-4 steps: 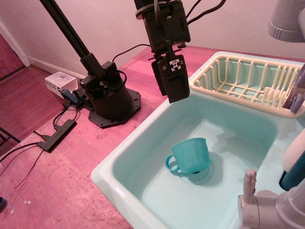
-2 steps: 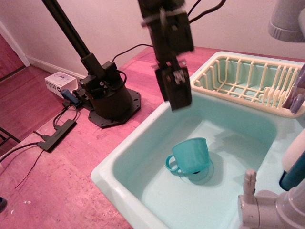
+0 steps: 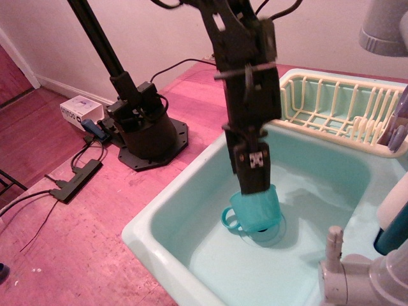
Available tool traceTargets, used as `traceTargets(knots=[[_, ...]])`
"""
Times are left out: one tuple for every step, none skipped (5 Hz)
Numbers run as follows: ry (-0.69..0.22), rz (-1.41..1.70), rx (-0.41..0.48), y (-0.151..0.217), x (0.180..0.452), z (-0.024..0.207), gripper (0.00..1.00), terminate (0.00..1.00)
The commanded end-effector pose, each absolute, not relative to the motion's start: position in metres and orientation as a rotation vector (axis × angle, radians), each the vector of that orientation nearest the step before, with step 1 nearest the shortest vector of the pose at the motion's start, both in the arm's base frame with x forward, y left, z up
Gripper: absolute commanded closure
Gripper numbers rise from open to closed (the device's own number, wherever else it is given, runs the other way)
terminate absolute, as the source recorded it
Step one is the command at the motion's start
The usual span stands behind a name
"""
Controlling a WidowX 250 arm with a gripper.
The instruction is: Flip cup upright
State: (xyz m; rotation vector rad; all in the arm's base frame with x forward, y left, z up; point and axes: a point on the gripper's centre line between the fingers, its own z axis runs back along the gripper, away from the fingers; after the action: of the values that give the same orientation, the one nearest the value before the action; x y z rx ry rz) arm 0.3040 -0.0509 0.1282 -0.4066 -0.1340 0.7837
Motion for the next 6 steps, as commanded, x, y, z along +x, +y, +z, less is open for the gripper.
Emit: traceTargets(knots=[[-0.107, 0.713, -0.429, -0.066, 0.316, 0.125, 0.00, 0.00], [-0.060, 0.687, -0.433, -0.076, 0.317, 0.111, 0.00, 0.00], [-0.032, 0.673, -0.432, -0.081, 0.314, 0.104, 0.00, 0.00], [-0.015, 0.661, -0.382, -0.083, 0.320, 0.114, 1.00, 0.00], [-0.007, 0.651, -0.377, -0.089, 0.324, 0.115, 1.00, 0.00], [0.059, 0.617, -0.340, -0.096, 0.336, 0.117, 1.00, 0.00]])
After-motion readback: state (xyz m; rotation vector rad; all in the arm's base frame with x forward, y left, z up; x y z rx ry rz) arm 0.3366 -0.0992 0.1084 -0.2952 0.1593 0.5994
